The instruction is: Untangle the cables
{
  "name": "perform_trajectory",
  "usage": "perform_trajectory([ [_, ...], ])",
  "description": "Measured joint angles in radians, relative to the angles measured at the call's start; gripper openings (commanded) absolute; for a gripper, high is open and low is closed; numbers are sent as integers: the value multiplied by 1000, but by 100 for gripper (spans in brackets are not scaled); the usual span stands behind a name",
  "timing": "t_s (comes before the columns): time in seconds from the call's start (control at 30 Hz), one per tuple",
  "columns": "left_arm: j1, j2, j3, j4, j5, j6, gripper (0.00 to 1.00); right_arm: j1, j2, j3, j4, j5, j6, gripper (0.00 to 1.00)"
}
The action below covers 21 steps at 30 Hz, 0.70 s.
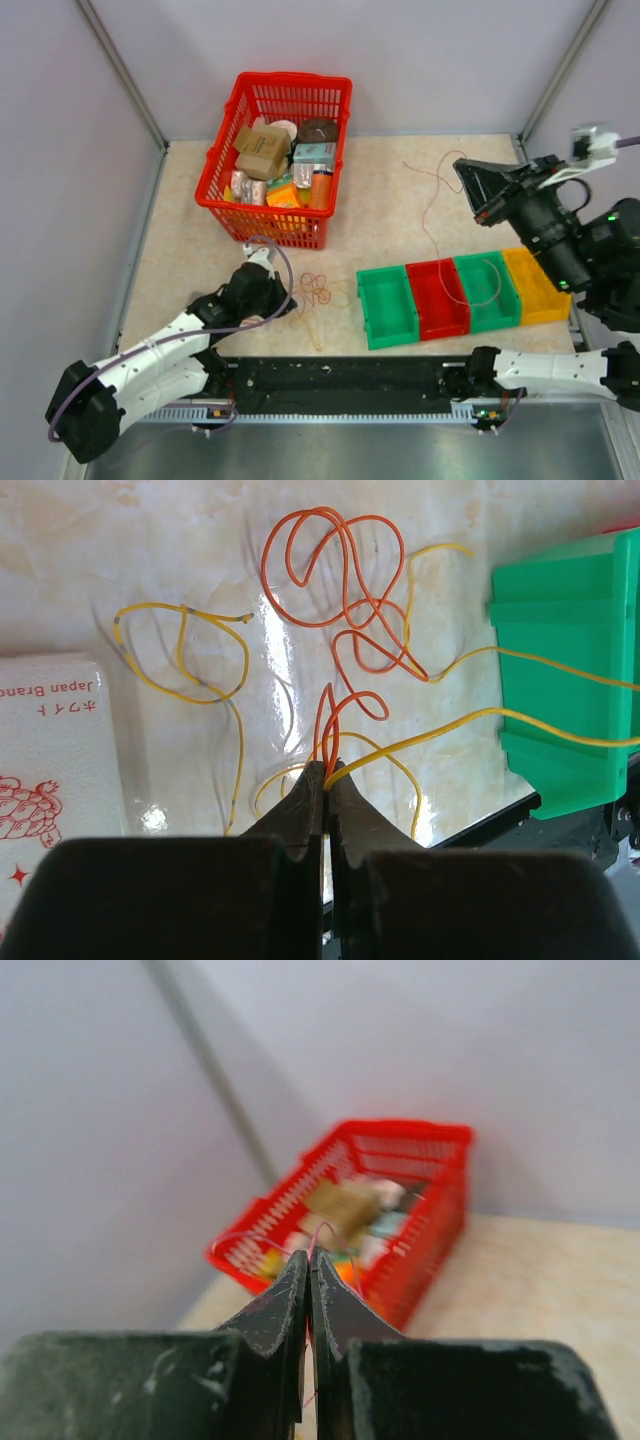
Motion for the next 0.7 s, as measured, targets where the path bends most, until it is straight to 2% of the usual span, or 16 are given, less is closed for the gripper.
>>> perform_trajectory([
  [0.03,1,-14,0,-5,-5,2,0,0,-13,-39,-25,99,-16,0],
  [0.13,3,-33,2,-26,-11,9,0,0,-53,-160,-102,259,-11,0],
  [0.27,3,-44,10,-54,-12,19,0,0,-146,-343,-275,397,98,0],
  [0.37,3,-48,23,-66,-11,24,0,-29,-195,-401,-429,465,220,0],
  [0.47,3,-48,44,-67,-7,27,0,-151,-220,-416,-525,466,299,0],
  [0.63,3,-47,79,-69,-4,35,0,-446,-165,-422,-596,367,333,0],
  [0.7,3,-47,84,-69,-3,35,0,-496,-125,-417,-621,341,330,0],
])
